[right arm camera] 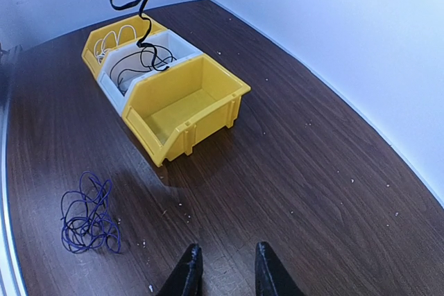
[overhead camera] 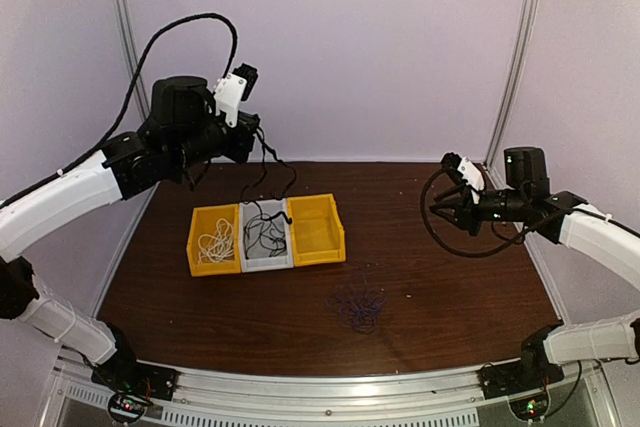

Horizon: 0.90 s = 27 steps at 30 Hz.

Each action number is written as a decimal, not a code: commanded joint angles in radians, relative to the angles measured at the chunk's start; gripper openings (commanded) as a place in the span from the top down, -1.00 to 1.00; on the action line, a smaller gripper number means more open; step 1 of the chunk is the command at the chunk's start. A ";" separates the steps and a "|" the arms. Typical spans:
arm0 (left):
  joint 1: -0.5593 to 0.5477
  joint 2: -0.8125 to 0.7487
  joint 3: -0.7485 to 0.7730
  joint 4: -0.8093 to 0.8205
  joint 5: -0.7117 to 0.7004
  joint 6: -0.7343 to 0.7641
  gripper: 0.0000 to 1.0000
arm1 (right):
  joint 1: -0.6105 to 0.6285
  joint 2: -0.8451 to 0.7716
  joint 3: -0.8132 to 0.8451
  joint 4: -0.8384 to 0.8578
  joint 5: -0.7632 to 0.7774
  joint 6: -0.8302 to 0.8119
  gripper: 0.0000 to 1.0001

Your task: Untangle the cables

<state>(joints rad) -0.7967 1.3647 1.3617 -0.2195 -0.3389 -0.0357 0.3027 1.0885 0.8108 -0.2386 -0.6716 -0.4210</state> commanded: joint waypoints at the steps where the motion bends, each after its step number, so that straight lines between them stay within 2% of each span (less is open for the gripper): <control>1: 0.025 -0.040 -0.011 0.035 0.022 -0.020 1.00 | -0.008 -0.013 -0.011 0.019 0.017 -0.013 0.46; 8: 0.033 -0.039 0.000 0.023 -0.007 -0.010 1.00 | -0.008 -0.008 -0.012 0.016 0.014 -0.015 0.46; 17: 0.033 -0.064 0.104 -0.027 0.058 -0.009 1.00 | -0.008 0.003 -0.013 0.019 0.017 -0.022 0.46; 27: 0.033 -0.063 0.074 -0.015 0.059 -0.013 1.00 | -0.007 0.005 -0.016 0.020 0.020 -0.021 0.46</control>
<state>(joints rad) -0.7712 1.3128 1.4448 -0.2615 -0.2951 -0.0399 0.3023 1.0889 0.8104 -0.2382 -0.6716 -0.4404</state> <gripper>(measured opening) 0.017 0.272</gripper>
